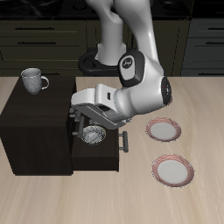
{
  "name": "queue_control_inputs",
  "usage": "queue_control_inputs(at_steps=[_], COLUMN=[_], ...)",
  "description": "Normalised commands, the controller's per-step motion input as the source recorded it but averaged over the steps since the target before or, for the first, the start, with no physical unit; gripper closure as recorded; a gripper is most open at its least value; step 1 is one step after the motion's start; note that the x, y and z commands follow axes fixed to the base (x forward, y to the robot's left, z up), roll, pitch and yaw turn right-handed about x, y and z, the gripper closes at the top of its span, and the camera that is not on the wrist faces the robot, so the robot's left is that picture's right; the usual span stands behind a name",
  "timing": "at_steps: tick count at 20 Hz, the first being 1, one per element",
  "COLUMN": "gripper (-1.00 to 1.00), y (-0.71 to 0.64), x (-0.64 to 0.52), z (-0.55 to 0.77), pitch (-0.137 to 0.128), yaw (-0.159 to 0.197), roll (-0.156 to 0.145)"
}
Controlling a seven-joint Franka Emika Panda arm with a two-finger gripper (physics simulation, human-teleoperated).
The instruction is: Open the top drawer
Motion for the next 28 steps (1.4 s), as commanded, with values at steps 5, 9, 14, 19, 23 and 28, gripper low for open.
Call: queue_control_inputs(at_steps=[5, 9, 14, 19, 23, 28], gripper=[-1.0, -1.0, 1.0, 1.0, 1.0, 1.0], y=[-0.88, -1.07, -0.65, -0.42, -0.23, 0.21], x=[-0.3, -0.28, -0.31, -0.24, -0.1, 0.09], z=[-0.38, -0.41, 0.01, 0.11, -0.03, 0.01], pitch=[0.076, 0.139, 0.016, 0.0, 0.016, -0.003], yaw=[-0.077, -0.091, -0.057, -0.034, -0.022, -0.021], roll=[-0.158, -0.155, -0.095, -0.056, -0.022, 0.039])
